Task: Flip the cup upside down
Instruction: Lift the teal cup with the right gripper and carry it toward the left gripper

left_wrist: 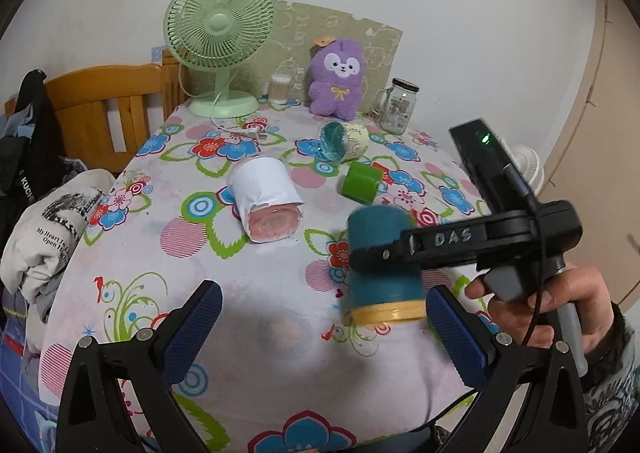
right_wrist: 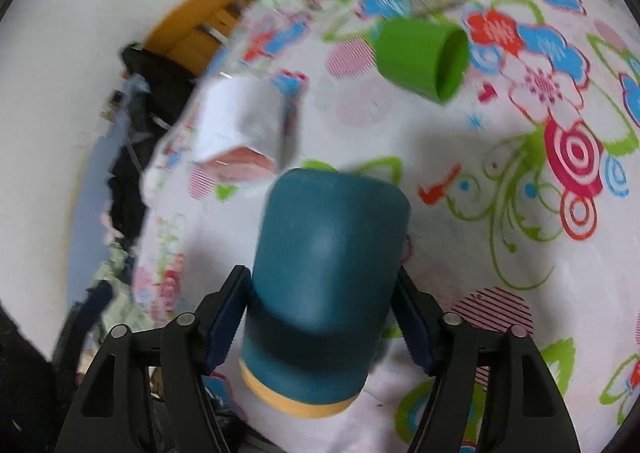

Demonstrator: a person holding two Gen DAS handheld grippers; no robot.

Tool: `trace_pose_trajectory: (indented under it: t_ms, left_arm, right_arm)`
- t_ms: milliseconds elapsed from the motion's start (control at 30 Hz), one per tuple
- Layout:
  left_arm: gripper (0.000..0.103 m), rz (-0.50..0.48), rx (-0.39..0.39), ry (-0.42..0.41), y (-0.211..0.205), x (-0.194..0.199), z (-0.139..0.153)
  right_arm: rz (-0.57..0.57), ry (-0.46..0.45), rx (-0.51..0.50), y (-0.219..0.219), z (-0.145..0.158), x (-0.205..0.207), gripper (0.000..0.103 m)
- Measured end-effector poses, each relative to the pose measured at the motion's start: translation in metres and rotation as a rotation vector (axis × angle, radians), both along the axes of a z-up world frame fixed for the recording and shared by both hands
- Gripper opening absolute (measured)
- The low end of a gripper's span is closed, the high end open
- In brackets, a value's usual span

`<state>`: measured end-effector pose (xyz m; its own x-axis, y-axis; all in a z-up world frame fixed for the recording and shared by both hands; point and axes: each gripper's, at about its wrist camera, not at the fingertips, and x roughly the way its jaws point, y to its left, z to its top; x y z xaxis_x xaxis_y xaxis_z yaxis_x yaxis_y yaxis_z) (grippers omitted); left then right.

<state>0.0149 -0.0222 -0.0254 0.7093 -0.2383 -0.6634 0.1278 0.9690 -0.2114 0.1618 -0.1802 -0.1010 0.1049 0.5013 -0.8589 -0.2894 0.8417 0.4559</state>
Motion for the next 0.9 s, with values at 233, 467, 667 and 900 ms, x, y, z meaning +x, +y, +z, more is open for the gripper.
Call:
trace_pose_trajectory:
  t_ms: [233, 467, 667, 900]
  left_arm:
    - [0.103, -0.003, -0.007, 0.008, -0.003, 0.008, 0.001]
    - [0.103, -0.012, -0.004, 0.019, -0.011, 0.016, 0.003]
    - [0.103, -0.018, 0.006, 0.025, -0.018, 0.022, 0.005]
    - [0.103, -0.016, 0.013, 0.030, -0.024, 0.029, 0.006]
  right_arm:
    - [0.012, -0.056, -0.029, -0.002, 0.009, 0.000, 0.083]
    - [0.018, -0.068, -0.023, -0.010, 0.017, 0.001, 0.083]
    - [-0.009, -0.093, -0.018, -0.020, 0.022, 0.004, 0.083]
    - [-0.033, -0.106, 0.010, -0.035, 0.024, 0.005, 0.083]
